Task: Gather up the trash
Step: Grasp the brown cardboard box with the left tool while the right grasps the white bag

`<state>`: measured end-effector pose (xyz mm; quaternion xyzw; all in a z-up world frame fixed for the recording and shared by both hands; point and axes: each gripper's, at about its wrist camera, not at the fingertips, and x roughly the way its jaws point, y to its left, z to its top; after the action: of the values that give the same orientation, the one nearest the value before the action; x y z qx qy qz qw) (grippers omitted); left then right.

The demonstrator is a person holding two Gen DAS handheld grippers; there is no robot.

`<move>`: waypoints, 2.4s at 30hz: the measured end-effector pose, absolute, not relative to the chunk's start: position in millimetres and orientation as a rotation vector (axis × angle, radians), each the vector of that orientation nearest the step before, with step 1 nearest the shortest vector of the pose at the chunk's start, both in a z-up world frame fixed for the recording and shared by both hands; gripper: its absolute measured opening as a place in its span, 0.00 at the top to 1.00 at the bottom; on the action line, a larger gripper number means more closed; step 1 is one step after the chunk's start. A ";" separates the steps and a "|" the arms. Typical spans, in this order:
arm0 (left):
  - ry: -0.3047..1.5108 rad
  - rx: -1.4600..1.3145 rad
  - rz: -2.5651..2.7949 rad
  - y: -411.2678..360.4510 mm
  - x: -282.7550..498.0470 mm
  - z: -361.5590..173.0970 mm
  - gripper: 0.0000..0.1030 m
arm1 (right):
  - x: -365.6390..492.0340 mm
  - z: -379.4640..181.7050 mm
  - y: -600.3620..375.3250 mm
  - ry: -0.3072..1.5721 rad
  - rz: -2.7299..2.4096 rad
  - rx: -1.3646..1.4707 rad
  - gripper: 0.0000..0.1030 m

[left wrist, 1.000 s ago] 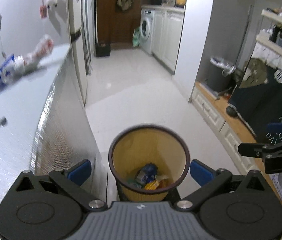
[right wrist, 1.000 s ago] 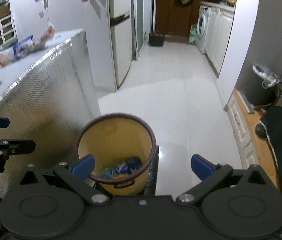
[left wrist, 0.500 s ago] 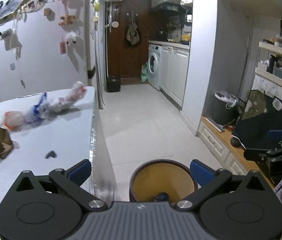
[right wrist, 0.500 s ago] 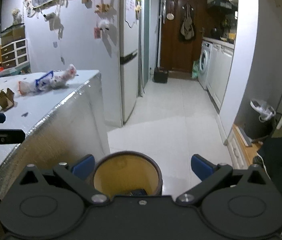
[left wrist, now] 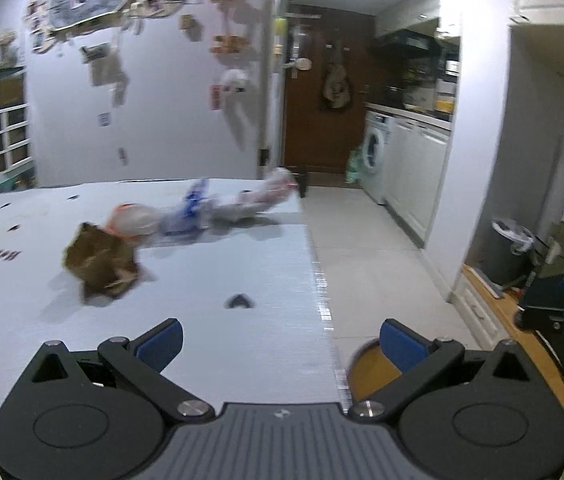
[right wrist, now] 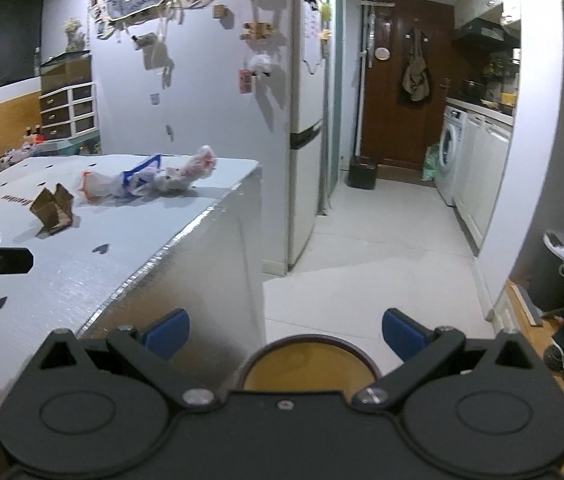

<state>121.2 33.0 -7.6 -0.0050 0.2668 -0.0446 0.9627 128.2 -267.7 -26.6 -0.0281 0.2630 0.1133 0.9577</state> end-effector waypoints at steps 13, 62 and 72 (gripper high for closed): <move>0.525 -0.113 0.075 128.1 147.9 3.4 0.00 | 172.1 -21.1 -184.9 0.504 0.353 -0.078 0.00; 0.560 -0.303 0.436 171.5 332.0 -74.2 0.16 | 460.7 -57.0 -51.8 0.662 0.230 0.500 0.22; 0.531 -0.334 0.387 169.7 327.1 -73.9 0.40 | 481.1 -76.9 -43.4 0.657 0.169 0.468 0.52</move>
<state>327.1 169.7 -73.9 -0.1632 0.2597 0.1891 0.9328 481.1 -43.4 -76.9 0.2273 0.3191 0.0823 0.9164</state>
